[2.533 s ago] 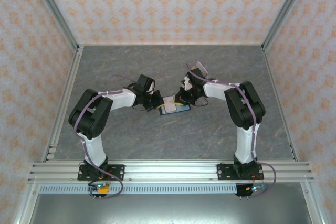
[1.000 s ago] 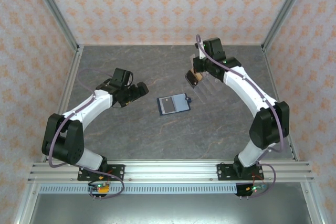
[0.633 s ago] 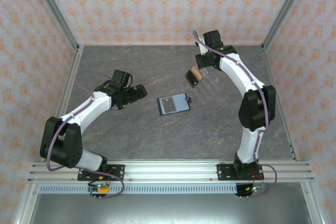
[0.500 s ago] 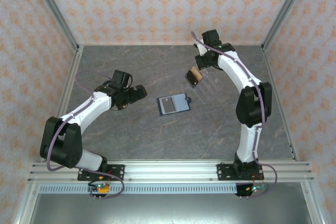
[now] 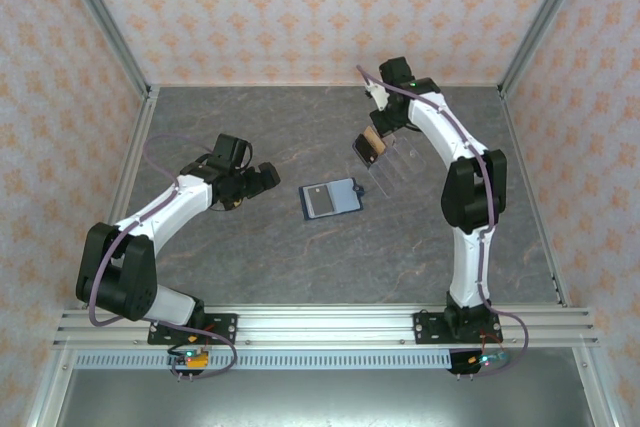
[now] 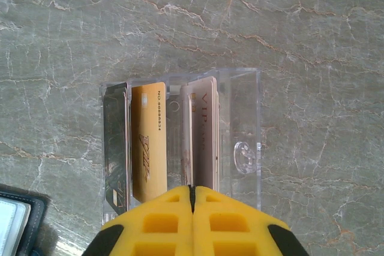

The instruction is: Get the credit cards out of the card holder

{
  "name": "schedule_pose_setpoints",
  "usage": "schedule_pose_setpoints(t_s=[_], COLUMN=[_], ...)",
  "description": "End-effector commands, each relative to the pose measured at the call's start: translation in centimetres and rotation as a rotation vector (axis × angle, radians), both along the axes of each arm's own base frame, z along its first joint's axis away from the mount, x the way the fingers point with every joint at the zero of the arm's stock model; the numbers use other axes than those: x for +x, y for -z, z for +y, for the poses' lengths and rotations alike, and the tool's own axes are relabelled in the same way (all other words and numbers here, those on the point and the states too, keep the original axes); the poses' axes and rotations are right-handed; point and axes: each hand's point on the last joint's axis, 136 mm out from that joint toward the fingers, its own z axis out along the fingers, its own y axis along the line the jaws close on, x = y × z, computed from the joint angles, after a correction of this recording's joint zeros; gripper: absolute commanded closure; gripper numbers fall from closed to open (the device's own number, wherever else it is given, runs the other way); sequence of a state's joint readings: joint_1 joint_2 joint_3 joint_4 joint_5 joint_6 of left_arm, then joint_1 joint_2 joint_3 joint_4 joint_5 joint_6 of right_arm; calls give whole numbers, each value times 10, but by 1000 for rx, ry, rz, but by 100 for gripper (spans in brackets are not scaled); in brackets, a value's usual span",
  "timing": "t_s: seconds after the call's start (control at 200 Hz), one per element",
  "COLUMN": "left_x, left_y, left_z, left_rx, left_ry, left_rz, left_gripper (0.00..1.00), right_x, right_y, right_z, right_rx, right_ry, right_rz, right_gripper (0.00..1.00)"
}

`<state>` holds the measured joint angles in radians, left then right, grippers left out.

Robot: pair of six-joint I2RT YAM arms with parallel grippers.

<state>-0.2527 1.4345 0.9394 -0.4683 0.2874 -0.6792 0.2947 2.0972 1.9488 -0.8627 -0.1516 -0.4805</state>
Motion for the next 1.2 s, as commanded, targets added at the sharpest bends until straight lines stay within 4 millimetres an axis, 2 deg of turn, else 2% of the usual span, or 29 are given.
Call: schedule_pose_setpoints(t_s=[0.0, 0.205, 0.445, 0.545, 0.691, 0.771, 0.916, 1.081, 1.196], left_x=[-6, -5, -4, -4, -4, -6, -6, -4, -3], left_y=[0, -1, -1, 0, 2, 4, 6, 6, 6], left_z=[6, 4, 3, 3, 2, 2, -3, -7, -10], left_rx=[4, -3, -14, -17, -29, -36, -61, -67, -86], left_ry=[-5, -3, -7, -14, -28, -35, -25, -5, 2], left_rz=[6, 5, 6, 8, 11, 19, 22, 20, 20], left_gripper=[0, 0, 0, 0, 0, 0, 0, 0, 0], right_x=[-1, 2, -5, -16, -49, -69, -108, -144, -154], right_y=[3, 0, -39, -50, -56, -52, -31, 10, 41], right_z=[-5, -12, -6, 1, 28, 43, 79, 120, 132], right_rx=[-39, -71, 53, 154, 356, 404, 443, 431, 382], right_ry=[-5, 52, 130, 183, 232, 250, 233, 182, 176], right_rz=[32, 37, -28, -28, 20, 28, 85, 197, 261], right_gripper=[100, 82, 63, 56, 51, 46, 40, 39, 39])
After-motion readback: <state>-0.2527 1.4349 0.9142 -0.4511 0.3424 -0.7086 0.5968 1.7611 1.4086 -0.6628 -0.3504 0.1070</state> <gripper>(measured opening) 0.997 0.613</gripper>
